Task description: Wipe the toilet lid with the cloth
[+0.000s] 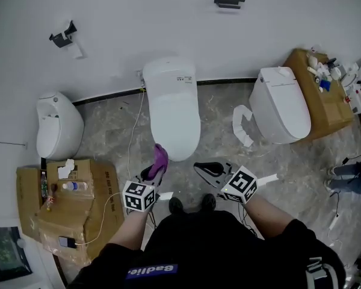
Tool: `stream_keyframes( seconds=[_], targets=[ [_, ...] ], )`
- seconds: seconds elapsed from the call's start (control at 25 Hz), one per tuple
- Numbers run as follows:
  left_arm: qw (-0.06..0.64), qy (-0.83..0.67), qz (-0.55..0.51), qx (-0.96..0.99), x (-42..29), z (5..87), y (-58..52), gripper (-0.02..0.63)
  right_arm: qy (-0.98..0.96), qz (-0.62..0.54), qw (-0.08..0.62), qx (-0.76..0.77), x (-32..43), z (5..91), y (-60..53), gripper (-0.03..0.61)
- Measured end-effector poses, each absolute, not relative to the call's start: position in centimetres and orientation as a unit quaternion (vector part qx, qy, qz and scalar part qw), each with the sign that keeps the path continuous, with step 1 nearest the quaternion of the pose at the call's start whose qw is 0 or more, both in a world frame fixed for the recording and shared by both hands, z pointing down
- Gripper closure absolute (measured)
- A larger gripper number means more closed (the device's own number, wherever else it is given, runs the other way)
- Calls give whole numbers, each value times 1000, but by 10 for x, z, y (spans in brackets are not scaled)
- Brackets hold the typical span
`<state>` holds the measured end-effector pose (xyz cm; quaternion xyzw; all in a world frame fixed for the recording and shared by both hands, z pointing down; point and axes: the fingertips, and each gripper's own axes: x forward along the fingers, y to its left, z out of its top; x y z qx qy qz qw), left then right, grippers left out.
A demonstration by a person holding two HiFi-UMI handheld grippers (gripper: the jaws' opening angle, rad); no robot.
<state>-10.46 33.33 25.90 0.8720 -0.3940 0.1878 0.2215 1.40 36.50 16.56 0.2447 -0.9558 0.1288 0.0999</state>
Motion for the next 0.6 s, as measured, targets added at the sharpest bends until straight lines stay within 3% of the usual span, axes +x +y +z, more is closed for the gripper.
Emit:
stream_keyframes(
  seconds=[0.6],
  targets=[
    [144, -351, 24, 925, -59, 104, 383, 534, -957, 138, 54, 249, 5, 121, 397, 549]
  ],
)
